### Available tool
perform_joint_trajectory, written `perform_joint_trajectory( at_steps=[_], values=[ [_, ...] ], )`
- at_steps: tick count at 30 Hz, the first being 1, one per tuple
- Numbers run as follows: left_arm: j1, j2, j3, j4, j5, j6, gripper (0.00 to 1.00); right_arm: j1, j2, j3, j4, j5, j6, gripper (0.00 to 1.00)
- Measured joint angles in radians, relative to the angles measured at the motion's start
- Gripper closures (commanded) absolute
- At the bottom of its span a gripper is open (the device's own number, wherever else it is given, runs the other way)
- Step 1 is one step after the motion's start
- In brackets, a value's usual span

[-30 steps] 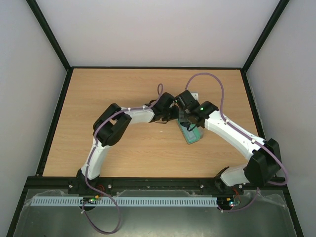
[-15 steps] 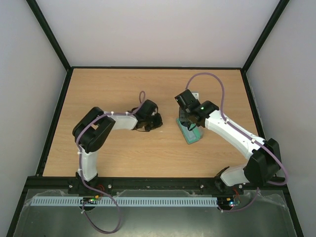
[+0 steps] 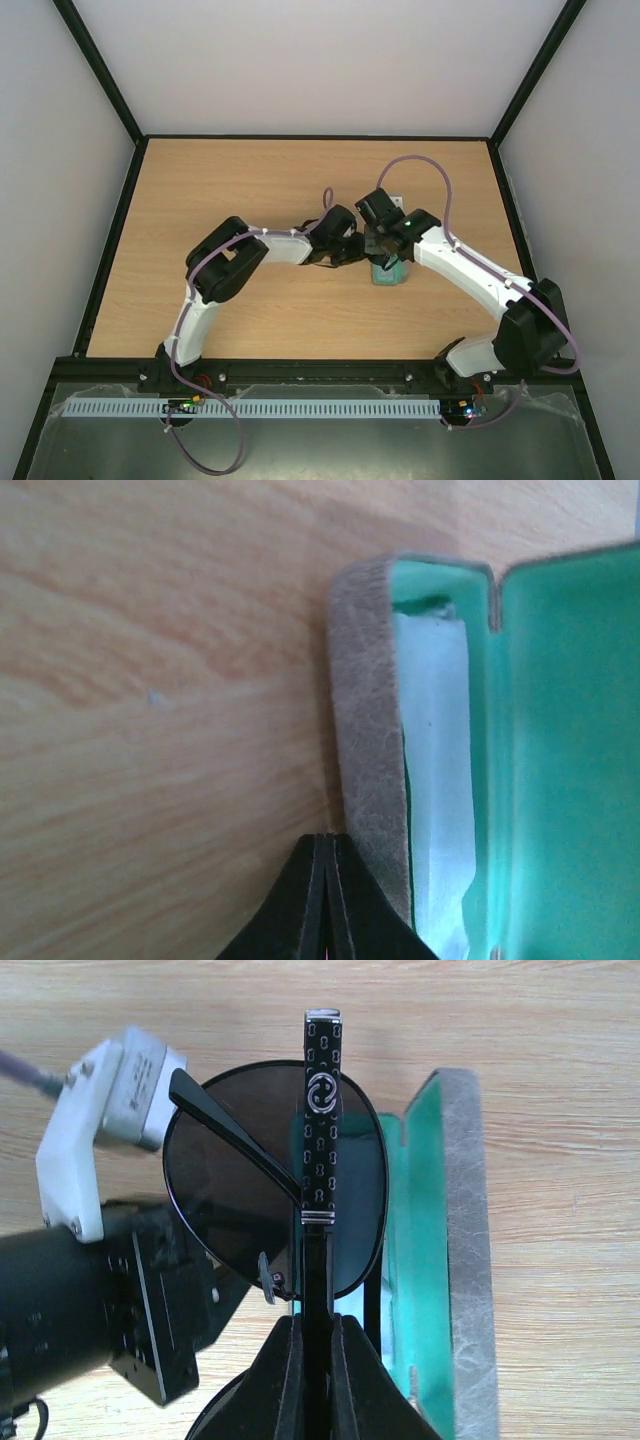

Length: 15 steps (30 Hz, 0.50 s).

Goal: Organize the sunglasses
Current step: Adjust the sunglasses case at the center of the board, then place the sunglasses in the sunglasses case.

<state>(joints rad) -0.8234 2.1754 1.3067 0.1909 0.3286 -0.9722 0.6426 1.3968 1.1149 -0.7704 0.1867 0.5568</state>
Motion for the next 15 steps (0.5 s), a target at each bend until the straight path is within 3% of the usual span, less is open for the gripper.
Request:
perform_joint_trajectory(
  at_steps=[7,15],
  values=[
    [0.032,-0.002,0.006,-0.019,-0.008,0.018,0.96,0.0,0.01,-0.031,0.021,-0.024,-0.008,0.99],
    [0.055,-0.184,-0.226,-0.028,-0.035,0.029,0.8,-0.002,0.147,-0.05,0.069,-0.037,-0.015,0.99]
  ],
)
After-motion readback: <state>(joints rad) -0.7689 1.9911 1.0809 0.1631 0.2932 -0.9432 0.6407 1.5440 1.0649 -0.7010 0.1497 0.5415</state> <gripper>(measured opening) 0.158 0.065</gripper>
